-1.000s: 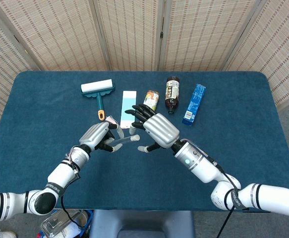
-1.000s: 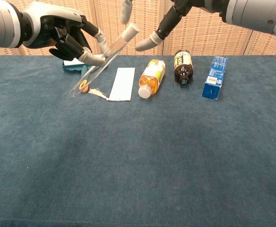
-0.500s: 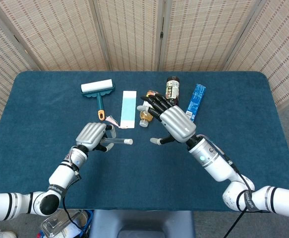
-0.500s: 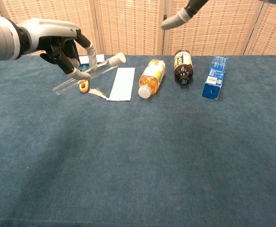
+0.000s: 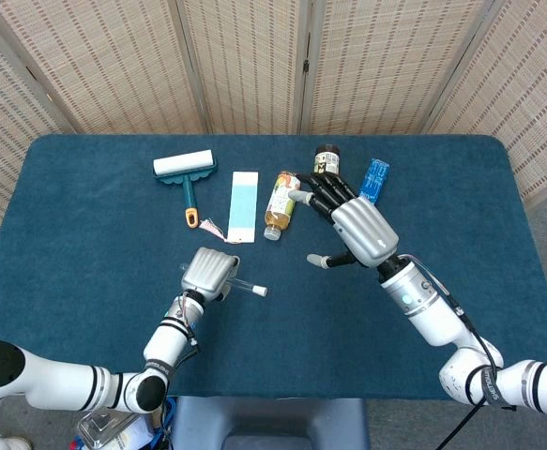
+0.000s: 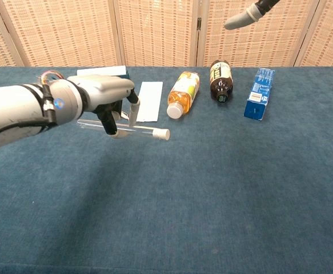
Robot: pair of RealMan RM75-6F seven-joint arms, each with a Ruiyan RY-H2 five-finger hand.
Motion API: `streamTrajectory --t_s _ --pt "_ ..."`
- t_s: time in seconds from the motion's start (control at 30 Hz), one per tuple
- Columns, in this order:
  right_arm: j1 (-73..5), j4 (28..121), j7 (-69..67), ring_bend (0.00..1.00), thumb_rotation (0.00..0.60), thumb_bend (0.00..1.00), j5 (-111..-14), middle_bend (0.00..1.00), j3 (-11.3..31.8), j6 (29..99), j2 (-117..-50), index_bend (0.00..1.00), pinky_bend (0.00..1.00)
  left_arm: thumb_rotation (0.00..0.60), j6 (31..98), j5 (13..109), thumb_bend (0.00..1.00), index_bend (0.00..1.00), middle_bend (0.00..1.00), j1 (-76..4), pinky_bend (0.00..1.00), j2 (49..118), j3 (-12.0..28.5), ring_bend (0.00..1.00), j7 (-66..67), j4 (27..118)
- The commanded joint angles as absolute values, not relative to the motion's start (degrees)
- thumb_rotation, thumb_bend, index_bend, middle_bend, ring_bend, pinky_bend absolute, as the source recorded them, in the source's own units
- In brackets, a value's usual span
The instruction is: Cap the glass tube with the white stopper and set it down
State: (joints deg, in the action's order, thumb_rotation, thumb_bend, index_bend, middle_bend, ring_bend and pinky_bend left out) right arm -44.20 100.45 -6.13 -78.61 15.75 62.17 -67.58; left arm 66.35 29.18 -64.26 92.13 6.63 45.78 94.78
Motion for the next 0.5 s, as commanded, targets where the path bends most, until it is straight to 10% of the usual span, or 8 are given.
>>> streamTrajectory --t_s 0.03,0.5 --pt "-44.1 100.4 -6.3 0.00 0.600 0.03 -78.7 0.05 15.7 62.2 -67.7 0.15 0.00 0.600 66.8 27.2 0.40 0.57 1.00 -65.4 1.00 94.7 7.5 1.00 48.3 92.6" --pt "-43.2 99.8 -6.9 0.00 0.600 0.03 -78.5 0.05 15.6 62.1 -67.4 0.15 0.00 0.600 66.3 21.6 0.40 0.48 1.00 -67.1 1.00 101.2 9.5 1.00 56.2 85.8"
